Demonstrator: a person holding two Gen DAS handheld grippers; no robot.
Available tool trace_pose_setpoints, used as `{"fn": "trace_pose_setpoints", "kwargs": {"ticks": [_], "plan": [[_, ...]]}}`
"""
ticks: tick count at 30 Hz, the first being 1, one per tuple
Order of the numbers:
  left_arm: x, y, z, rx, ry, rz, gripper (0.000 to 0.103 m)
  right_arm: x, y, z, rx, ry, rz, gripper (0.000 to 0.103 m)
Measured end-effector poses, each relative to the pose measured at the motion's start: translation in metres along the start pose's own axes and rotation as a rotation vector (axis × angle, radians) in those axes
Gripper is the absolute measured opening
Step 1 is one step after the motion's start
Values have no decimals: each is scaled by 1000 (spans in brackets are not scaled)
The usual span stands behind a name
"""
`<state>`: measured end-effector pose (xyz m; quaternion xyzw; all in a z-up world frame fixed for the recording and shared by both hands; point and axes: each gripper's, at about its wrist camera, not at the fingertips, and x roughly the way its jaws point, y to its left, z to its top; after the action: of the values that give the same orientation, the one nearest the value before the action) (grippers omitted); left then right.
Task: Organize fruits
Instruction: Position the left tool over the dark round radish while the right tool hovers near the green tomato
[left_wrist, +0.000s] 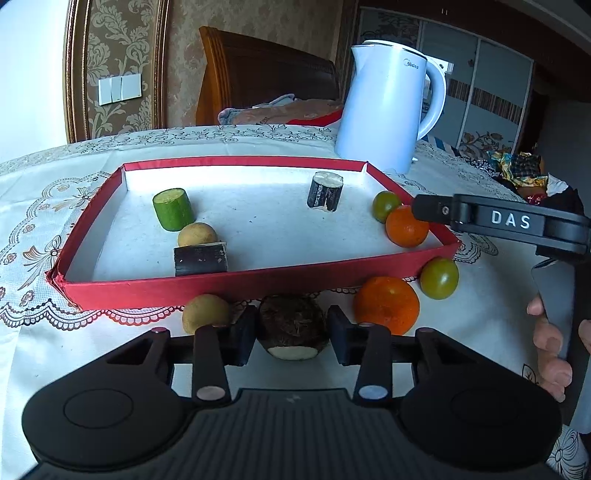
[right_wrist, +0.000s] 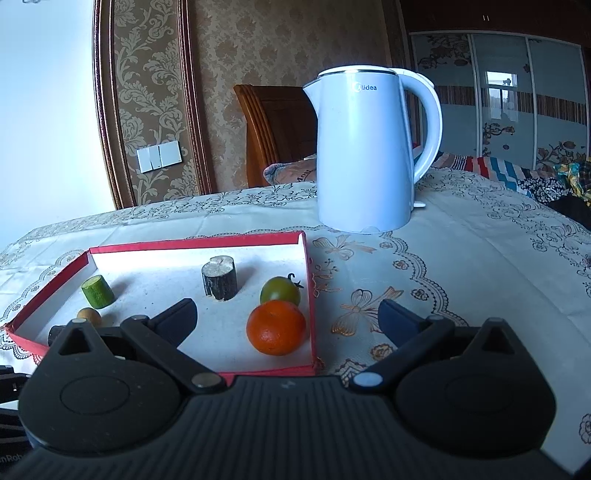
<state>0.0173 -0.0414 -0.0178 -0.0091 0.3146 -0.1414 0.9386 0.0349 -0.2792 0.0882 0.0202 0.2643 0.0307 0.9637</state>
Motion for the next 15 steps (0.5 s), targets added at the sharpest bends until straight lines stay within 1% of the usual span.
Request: {"fn": "trace_pose_setpoints", "kwargs": {"ticks": [2,4,6,8,12,13,15], "plan": [[-1,1,0,-8,-5,9,40,-8,-5,-5,-9,1,-9,103],[-3,2,-1,-9,-14,13,40,-18,-10,-11,-26,0,7,103],[-4,0,-2,4,-15,10,40,-25,-11,-19,-73,9,14,103],[-4,-2,-2,17,-15,19,40,-29,-9,-25,-118,31,8,103],[-3,-1,-2,14,-11,15,40,-27,-5,-26,-151,63,2,103],[-3,-2,-2,15,-11,17,40,-24,-2,-27,-168,81,-4,102],[-3,-3,-2,21,-12,20,40,-18,4,-27,-196,109,-8,91]]}}
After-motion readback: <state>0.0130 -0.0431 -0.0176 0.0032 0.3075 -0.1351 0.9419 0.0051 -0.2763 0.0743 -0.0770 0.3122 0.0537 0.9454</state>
